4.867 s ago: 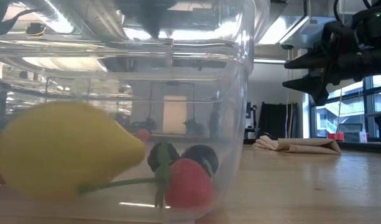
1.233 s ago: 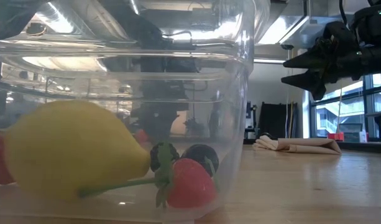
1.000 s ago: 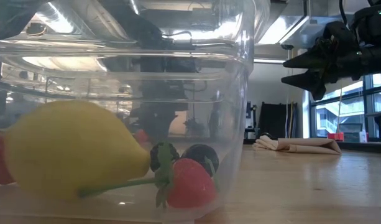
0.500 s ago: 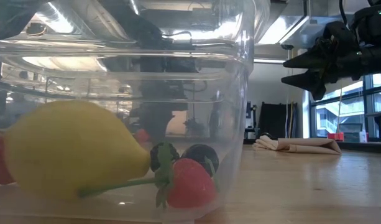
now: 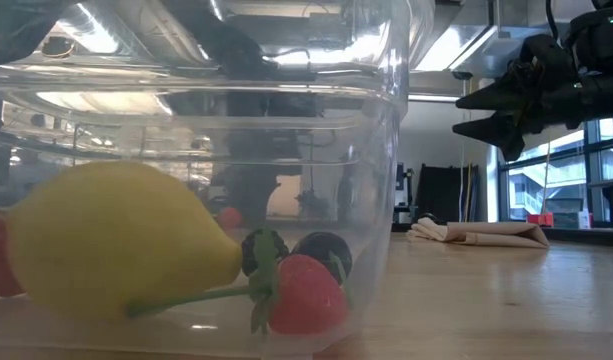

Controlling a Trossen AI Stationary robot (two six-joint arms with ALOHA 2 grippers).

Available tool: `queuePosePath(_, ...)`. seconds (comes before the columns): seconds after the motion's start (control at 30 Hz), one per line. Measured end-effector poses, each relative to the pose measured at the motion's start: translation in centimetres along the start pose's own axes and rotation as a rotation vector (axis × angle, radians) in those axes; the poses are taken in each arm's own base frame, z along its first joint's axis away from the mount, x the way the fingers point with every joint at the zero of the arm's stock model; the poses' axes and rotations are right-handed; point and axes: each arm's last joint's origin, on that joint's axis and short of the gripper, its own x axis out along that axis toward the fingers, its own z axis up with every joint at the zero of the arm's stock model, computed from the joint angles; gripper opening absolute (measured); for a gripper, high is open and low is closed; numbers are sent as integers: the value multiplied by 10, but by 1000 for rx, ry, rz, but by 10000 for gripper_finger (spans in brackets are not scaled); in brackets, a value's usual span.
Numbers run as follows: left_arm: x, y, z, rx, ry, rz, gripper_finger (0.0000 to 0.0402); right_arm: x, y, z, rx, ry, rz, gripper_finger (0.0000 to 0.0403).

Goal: Pick and placing Produce into tupperware
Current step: Put the blueberry into the transparent bin

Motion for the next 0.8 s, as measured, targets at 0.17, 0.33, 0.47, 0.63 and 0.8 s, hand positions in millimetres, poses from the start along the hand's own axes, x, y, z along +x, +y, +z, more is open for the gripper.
queuePosePath(0.17, -36, -9, 13, 89, -75, -38, 28, 0, 0, 0, -2, 0, 0, 243)
queuePosePath(0.33, -95, -20, 17, 188, -166, -74, 31, 0, 1, 2, 3, -18, 8, 243)
queuePosePath(0.47, -154, -29, 7, 286, -259, -127, 27, 0, 2, 6, 1, -61, 24, 243)
queuePosePath(0.63, -218, -48, -32, 408, -346, -271, 27, -1, 2, 9, 72, -112, -18, 243)
queuePosePath(0.8, -256, -80, -84, 533, -399, -407, 33, -1, 1, 9, 117, -130, -51, 243)
